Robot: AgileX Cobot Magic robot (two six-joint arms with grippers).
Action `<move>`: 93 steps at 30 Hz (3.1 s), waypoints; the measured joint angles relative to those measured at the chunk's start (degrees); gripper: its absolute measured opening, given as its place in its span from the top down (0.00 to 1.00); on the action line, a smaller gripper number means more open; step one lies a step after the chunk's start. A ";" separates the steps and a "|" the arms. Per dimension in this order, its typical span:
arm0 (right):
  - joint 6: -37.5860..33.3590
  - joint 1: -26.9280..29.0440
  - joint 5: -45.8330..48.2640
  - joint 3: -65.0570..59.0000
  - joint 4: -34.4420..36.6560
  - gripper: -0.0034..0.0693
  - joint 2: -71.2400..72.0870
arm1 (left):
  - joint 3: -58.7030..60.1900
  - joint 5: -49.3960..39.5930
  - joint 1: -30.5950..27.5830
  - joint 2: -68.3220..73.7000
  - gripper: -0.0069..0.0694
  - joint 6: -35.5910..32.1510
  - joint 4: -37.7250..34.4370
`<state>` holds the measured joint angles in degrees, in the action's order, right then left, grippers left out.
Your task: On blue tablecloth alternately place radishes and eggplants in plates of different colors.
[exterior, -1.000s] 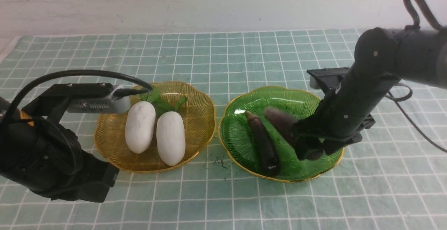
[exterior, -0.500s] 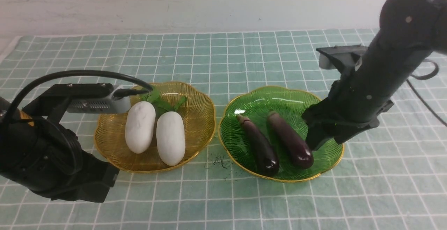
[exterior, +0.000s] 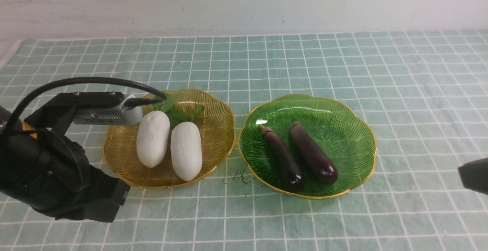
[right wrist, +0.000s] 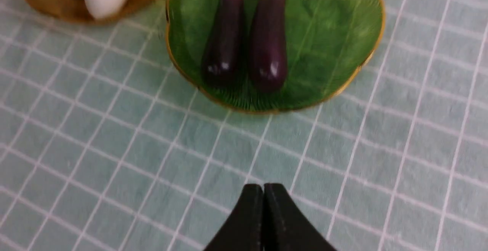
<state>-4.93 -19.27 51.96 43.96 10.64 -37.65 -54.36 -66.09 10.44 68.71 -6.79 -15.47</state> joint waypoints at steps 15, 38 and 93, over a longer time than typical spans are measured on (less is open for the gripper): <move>-2.38 0.00 -31.55 -23.86 2.11 0.97 28.45 | 0.00 0.18 0.00 0.00 0.92 0.00 0.00; -2.53 0.00 -31.87 -23.86 2.11 0.97 28.61 | 0.00 -0.14 0.00 0.00 0.92 0.00 0.00; -2.53 14.54 -30.46 -45.35 -5.89 0.97 38.11 | 8.39 18.13 0.00 -50.65 0.92 -0.40 -2.74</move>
<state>-7.46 -4.73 21.50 -1.39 4.75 0.46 -45.98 -47.96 10.44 18.06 -7.18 -18.21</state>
